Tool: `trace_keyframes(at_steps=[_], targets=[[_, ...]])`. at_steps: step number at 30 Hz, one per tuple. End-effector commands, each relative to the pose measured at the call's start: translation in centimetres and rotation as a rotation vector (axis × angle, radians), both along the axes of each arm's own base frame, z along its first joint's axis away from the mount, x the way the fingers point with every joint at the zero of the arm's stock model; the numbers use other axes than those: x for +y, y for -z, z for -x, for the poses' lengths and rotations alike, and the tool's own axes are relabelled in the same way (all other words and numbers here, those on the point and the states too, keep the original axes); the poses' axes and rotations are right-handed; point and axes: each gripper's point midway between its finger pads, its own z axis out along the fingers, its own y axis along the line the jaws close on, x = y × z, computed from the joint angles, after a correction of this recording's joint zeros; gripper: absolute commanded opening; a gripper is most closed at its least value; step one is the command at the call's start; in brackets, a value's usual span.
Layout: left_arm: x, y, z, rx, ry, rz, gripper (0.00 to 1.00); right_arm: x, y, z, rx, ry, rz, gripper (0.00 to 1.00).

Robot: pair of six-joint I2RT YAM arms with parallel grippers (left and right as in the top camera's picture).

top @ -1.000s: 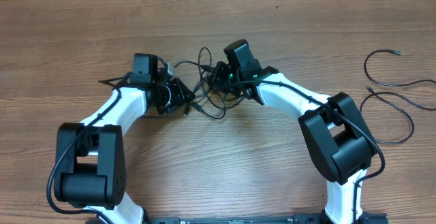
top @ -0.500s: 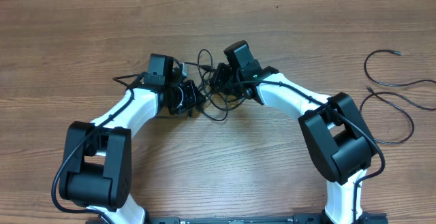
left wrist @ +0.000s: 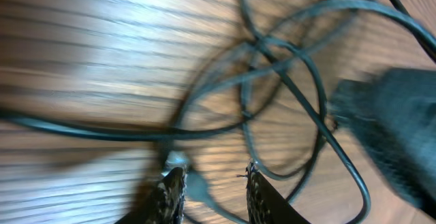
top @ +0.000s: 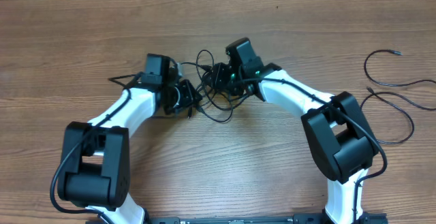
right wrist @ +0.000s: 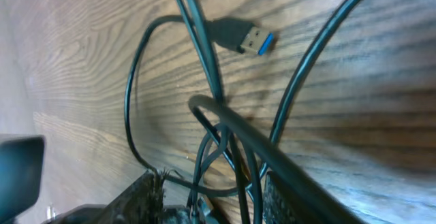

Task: Untangle cables

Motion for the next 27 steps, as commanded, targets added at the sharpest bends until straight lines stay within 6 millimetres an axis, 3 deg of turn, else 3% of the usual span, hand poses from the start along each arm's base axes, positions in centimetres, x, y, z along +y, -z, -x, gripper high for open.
trace_keyframes(at_steps=[1, 4, 7, 16, 27], targets=[[2.3, 0.7, -0.3, 0.027, -0.063, -0.003, 0.3, 0.0, -6.1, -1.7, -0.103, -0.022, -0.067, 0.48], [3.8, 0.7, -0.5, 0.035, -0.102, 0.001, 0.3, 0.3, -7.4, -1.6, -0.136, -0.048, -0.064, 0.5], [4.9, 0.7, -0.7, 0.039, -0.132, 0.002, 0.31, 0.9, -7.1, -1.1, -0.135, -0.059, -0.055, 0.56], [5.4, 0.8, -0.8, 0.042, -0.146, -0.003, 0.34, 2.5, -3.1, -0.5, -0.175, -0.023, 0.125, 0.58], [5.5, 0.8, -0.8, 0.038, -0.147, -0.005, 0.38, 4.8, 1.0, -0.3, -0.208, -0.024, 0.189, 0.48]])
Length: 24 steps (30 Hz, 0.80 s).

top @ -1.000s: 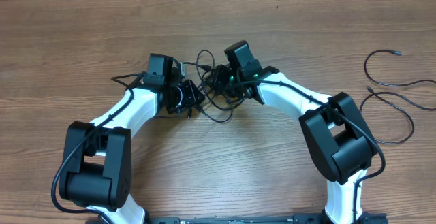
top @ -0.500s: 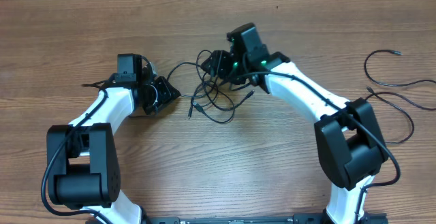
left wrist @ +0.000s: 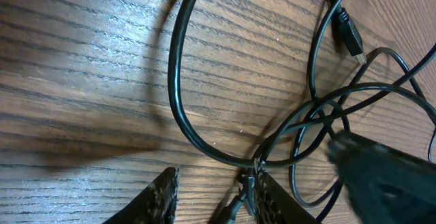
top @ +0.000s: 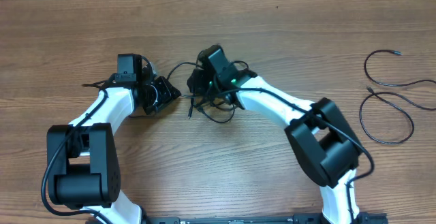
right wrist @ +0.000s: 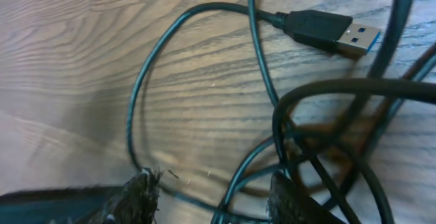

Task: Untangle cables

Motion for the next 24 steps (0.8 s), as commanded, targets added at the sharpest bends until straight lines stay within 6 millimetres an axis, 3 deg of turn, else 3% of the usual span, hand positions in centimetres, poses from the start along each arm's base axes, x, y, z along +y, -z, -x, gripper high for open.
trace_keyframes(at_steps=[1, 9, 17, 24], targets=[[0.0, 0.6, 0.2, 0.018, -0.003, -0.001, 0.38, 0.0, 0.5, -1.2, -0.032, 0.026, 0.014, 0.47], [0.0, 0.6, 0.2, 0.017, -0.003, -0.001, 0.38, 0.2, 3.0, -0.9, 0.008, 0.041, 0.021, 0.41], [0.1, 0.6, 0.2, 0.017, -0.004, -0.002, 0.37, 0.1, 7.2, 0.3, 0.119, 0.068, 0.026, 0.36], [0.9, 0.7, 0.1, 0.017, -0.025, -0.006, 0.34, 1.0, 7.7, 1.4, 0.167, 0.031, -0.006, 0.33]])
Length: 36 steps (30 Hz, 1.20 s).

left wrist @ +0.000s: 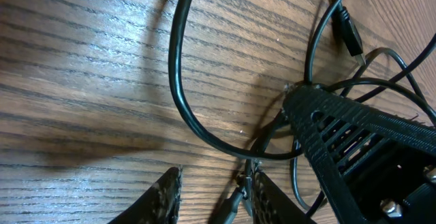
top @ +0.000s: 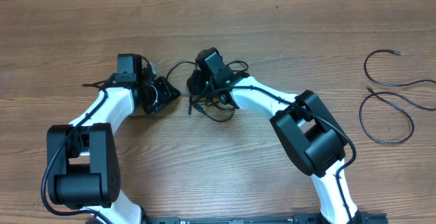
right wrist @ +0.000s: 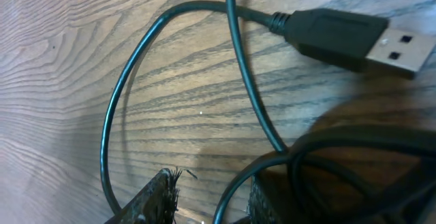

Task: Untangle cables

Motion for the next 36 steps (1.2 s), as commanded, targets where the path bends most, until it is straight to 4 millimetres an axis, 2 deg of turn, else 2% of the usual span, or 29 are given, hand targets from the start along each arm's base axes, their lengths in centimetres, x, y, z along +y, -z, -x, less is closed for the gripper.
trace_keyframes(at_steps=[1, 5, 14, 23, 25, 27, 29, 32, 36], targets=[[0.9, 0.7, 0.1, 0.018, -0.025, -0.007, 0.33, -0.3, 4.5, 2.5, 0.116, -0.019, 0.045, 0.32], [1.9, 0.7, 0.0, 0.022, -0.051, -0.008, 0.31, -0.2, 4.8, 3.4, 0.132, -0.031, 0.061, 0.26], [4.1, 0.9, 0.1, 0.042, -0.11, -0.006, 0.28, 0.9, 5.0, 4.3, 0.053, -0.053, 0.144, 0.25], [4.3, 0.9, 0.2, 0.045, -0.117, -0.006, 0.28, 1.3, 5.0, 4.6, 0.018, -0.053, 0.175, 0.18], [4.3, 0.9, 0.2, 0.045, -0.117, -0.006, 0.28, 1.4, 4.9, 4.5, 0.002, -0.071, 0.18, 0.14], [4.3, 0.9, 0.2, 0.045, -0.117, -0.006, 0.28, 1.3, 4.8, 4.1, -0.002, -0.065, 0.175, 0.04], [4.3, 0.9, 0.2, 0.046, -0.116, -0.004, 0.27, 1.1, 4.3, 3.7, -0.003, -0.059, 0.161, 0.04], [4.1, 0.8, 0.2, 0.046, -0.112, 0.006, 0.27, 1.1, 2.3, 3.0, 0.014, -0.07, 0.087, 0.04], [4.1, 0.8, 0.2, 0.044, -0.112, 0.007, 0.29, 2.0, -2.0, 2.4, 0.041, -0.139, -0.105, 0.04]])
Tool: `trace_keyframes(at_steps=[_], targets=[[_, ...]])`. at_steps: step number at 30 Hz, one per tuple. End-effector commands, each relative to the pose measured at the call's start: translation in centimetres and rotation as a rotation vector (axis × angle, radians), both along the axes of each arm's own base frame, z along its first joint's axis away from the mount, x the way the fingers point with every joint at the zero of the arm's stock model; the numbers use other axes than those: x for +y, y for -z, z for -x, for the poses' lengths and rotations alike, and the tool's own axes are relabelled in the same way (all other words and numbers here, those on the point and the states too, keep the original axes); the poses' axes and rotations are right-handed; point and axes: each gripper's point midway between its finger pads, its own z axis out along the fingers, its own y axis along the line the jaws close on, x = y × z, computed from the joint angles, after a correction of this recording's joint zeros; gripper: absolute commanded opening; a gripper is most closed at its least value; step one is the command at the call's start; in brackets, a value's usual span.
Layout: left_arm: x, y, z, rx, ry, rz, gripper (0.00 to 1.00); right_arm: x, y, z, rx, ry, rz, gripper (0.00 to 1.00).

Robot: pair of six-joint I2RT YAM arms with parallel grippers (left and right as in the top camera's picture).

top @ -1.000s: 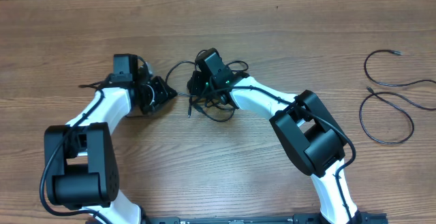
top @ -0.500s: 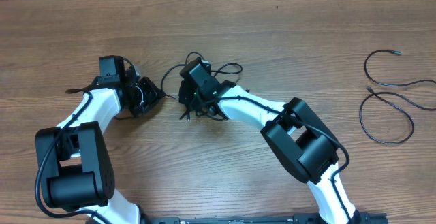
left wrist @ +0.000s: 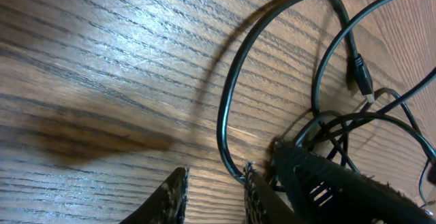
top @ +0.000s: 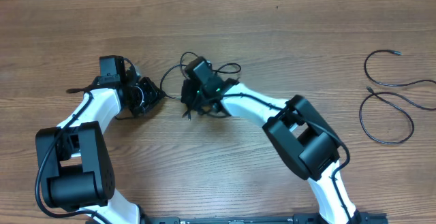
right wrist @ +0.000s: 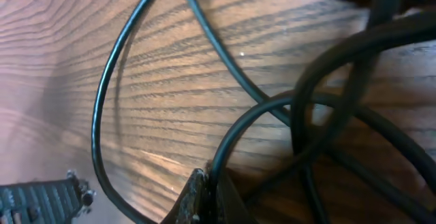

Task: Untangle cables
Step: 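Raise the right gripper holding cables up and to the right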

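A knot of black cables (top: 212,75) lies on the wooden table, left of centre. My right gripper (top: 191,99) sits at its left side; in the right wrist view it (right wrist: 208,183) is shut on one black cable strand (right wrist: 235,139) that loops up into the crossing strands. My left gripper (top: 151,96) is just left of the knot. Its fingers (left wrist: 214,183) stand apart, open, and a long cable loop (left wrist: 228,108) runs down to the tip of the right-hand finger (left wrist: 253,186). A small plug (left wrist: 360,73) lies at the top right of that view.
Two separate thin black cables lie on the far right of the table, one curled (top: 392,67) and one in a loop (top: 387,118) below it. The right gripper's body (left wrist: 327,183) shows close beside my left fingers. The table's far edge runs along the top.
My right gripper has shut on a cable strand and shifted left with the knot. The left gripper has also moved left, still open, and a long loop now stretches out before it.
Both grippers were at the knot near the table's middle, the left beside a plug end. Then both were further left, with the right fingers open over the strands. The right narrowed around a strand and is now shut on it, with the knot further left again.
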Motion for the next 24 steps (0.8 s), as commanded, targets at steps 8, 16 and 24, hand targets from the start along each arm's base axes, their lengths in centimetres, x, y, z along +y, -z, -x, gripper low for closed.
trace_keyframes(at_steps=[8, 16, 24], targets=[[-1.7, -0.8, -0.3, -0.037, 0.052, 0.111, 0.5, 1.2, -10.1, -0.2, 0.09, -0.242, -0.499, 0.04], [-5.7, -5.0, -0.8, -0.268, 0.306, 0.334, 0.78, 0.1, -12.2, -0.8, 0.143, -0.267, -0.615, 0.04], [-5.7, -5.1, -0.7, -0.267, 0.307, 0.335, 0.81, 0.6, -13.5, -0.2, 0.175, -0.303, -0.675, 0.04]])
